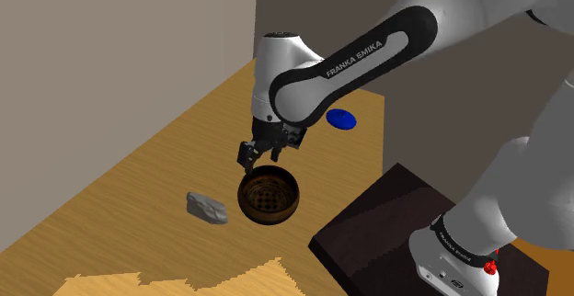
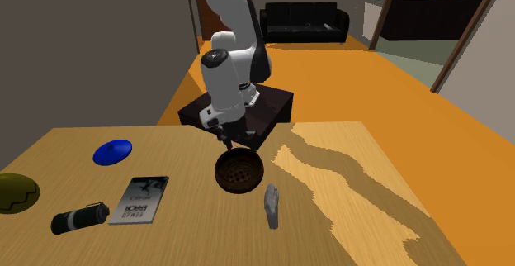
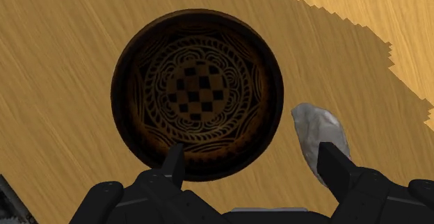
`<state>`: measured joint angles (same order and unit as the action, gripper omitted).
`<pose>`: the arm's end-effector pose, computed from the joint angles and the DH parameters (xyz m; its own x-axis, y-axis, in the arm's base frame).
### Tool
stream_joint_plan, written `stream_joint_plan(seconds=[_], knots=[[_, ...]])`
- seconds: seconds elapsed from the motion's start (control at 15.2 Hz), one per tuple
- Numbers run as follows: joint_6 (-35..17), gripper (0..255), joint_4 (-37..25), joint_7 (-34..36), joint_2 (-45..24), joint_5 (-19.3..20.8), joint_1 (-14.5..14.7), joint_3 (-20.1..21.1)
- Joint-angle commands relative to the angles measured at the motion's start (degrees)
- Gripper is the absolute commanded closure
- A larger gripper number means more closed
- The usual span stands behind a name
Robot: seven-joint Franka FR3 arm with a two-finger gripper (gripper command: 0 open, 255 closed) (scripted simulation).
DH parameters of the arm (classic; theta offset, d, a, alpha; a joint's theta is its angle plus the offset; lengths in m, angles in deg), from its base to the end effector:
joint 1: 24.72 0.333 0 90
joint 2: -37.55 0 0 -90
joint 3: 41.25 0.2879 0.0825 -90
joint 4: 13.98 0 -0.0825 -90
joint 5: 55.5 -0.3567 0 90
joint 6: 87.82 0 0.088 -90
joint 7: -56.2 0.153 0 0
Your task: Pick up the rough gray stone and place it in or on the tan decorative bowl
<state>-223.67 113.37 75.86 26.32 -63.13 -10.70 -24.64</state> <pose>0.4402 0.2706 0.2343 0.9910 0.0948 -0.0946 0.0833 -0.9894 -0.1188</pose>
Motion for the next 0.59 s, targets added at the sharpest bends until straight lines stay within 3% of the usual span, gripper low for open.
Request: stream_joint_plan(seconds=[0.0,0.53], knots=[[-1.4,0,-2.8,1.6,-4.0,1.1,1.2,0.4],[-3.6,0,-17.8,6.6,-20.6,5.5,7.2,-0.3]])
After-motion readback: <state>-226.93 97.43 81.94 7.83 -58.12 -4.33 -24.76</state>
